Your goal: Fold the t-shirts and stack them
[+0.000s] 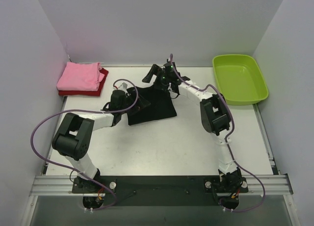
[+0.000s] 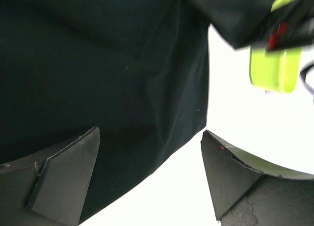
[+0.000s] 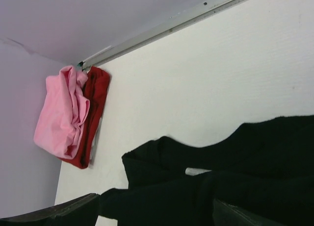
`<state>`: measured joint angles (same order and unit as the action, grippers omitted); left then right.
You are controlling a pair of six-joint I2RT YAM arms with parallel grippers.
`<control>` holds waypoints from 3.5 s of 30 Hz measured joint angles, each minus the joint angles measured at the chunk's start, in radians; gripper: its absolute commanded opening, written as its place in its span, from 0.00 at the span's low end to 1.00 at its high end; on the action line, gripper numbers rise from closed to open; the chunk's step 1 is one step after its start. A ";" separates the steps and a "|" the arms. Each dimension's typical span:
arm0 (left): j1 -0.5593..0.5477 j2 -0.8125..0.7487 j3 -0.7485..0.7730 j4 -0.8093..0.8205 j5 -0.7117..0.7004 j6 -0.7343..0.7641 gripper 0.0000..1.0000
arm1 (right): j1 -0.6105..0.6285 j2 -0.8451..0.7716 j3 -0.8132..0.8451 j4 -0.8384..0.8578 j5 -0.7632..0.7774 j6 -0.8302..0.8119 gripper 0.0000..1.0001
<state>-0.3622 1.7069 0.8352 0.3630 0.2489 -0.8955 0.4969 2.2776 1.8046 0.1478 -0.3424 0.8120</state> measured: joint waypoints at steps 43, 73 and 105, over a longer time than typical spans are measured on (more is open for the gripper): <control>0.007 0.207 0.308 -0.063 0.098 0.036 0.94 | -0.029 -0.542 -0.729 0.229 0.141 -0.028 1.00; 0.263 0.329 0.320 -0.009 0.129 0.044 0.95 | 0.096 -0.586 -0.746 0.234 0.119 -0.077 1.00; 0.476 0.273 0.895 -0.802 -0.281 0.393 0.97 | 0.157 -0.507 -0.628 0.162 0.074 -0.126 0.99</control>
<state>0.1135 1.9800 1.7298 -0.4393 -0.0322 -0.5026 0.6537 1.7710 1.1767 0.3096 -0.2687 0.6861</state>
